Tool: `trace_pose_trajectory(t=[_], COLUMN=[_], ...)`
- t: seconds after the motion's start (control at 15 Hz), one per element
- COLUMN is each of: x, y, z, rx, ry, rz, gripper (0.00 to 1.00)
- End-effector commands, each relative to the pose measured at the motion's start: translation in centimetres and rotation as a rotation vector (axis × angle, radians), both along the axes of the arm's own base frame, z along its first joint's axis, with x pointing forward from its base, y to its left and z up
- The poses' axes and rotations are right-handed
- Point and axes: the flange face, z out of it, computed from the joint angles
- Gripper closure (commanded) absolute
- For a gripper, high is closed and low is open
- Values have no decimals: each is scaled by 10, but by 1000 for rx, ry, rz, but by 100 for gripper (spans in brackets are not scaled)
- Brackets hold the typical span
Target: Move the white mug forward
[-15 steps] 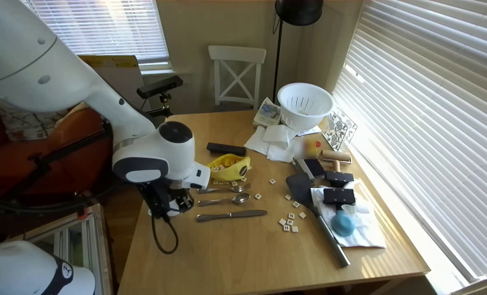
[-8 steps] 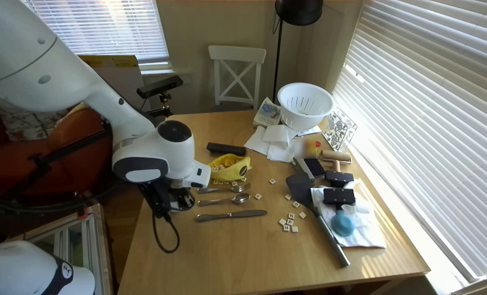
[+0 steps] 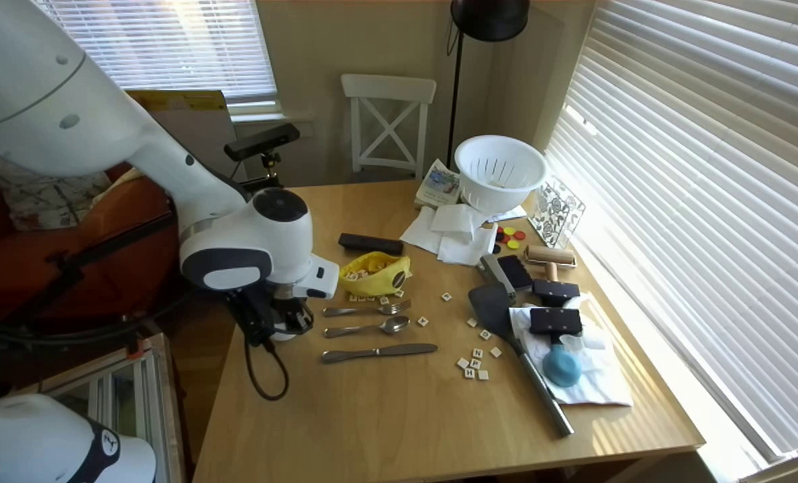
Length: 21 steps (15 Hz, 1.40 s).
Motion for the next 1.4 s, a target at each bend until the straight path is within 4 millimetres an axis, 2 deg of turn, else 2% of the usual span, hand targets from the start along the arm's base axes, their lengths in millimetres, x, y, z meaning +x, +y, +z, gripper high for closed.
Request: trace_pose_trajectory(t=[0.0,0.07,0.2,0.47,0.6,0.67,0.8,0.87,1.07,1.13,1.33], x=[-4,-5,-21,-16,-10,-11,-10,-11,-11,0,31], y=[39,49,60,75,75,78,77,76,75,68,53], z=[41,56,86,166,210,168,200,206,206,210,238], rx=[-49,-63,-95,-182,-188,-164,-164,-163,-165,-196,-219], ry=[-10,-18,-52,-134,-174,-125,-158,-164,-162,-184,-232], rz=[-40,-62,-131,-285,-356,-289,-329,-336,-340,-364,-431], gripper=[97,97,97,97,97,89,89,89,89,97,97])
